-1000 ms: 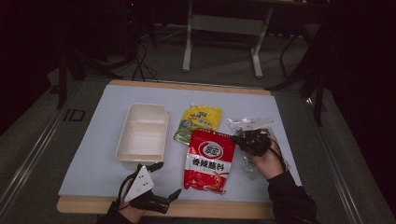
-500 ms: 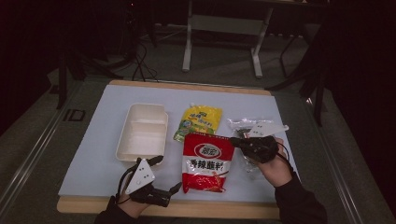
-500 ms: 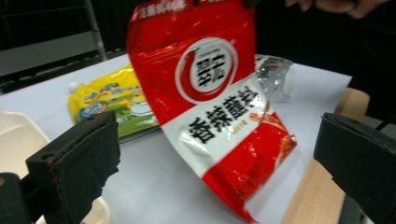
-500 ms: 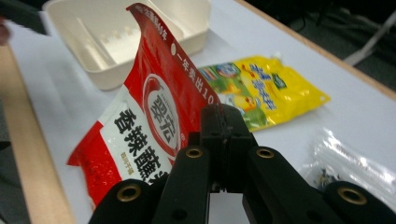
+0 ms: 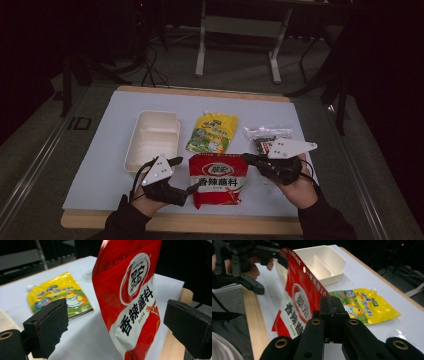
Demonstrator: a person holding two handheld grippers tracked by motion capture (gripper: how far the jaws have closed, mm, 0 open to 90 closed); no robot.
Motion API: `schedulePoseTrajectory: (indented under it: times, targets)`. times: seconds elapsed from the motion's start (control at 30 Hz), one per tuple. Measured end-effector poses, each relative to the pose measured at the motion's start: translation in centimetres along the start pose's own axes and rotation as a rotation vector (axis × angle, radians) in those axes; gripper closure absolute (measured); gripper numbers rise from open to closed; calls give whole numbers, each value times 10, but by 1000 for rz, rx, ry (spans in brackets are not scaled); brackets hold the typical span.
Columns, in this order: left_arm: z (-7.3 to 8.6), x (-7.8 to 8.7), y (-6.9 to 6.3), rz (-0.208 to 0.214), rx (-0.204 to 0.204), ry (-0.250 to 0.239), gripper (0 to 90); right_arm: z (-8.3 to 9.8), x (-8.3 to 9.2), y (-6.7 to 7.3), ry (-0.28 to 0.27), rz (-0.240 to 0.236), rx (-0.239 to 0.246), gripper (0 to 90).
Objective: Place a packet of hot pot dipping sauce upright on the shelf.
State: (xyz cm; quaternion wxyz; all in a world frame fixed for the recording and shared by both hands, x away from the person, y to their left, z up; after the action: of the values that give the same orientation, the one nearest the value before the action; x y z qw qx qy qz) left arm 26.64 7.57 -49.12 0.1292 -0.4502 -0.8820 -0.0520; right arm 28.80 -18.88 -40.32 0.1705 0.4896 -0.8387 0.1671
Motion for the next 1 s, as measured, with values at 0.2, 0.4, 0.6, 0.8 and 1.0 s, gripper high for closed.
schedulePoseTrajectory:
  times: [0.2,0.4,0.6,0.8,1.0]
  targets:
    - [1,-17,-2,88,32,8,341,-3,2,4,-11,-22,6,899]
    - [3,-22,-4,144,34,21,674,-3,3,3,-14,-20,2,899]
    - [-2,-20,-6,169,1,52,900,-5,5,4,-10,-21,10,899]
    - [-15,-12,-8,209,-9,47,900,-12,12,4,-31,-20,21,898]
    - [-33,-8,-3,226,-42,42,900,-22,21,4,-60,-22,31,893]
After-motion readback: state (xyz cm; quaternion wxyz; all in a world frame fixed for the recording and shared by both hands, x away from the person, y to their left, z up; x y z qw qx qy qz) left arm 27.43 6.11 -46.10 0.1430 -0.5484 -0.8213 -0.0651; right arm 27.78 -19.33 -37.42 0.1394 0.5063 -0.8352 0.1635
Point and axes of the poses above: each handheld gripper's, and its own axes: x roughly backward along the jaws, z roughly out of its underside, y roughly to its left, the point moved 4 cm from there along -x, roughly forward along the jaws, and after that the axes turned 5 degrees about -y, right-handed, at the moved point
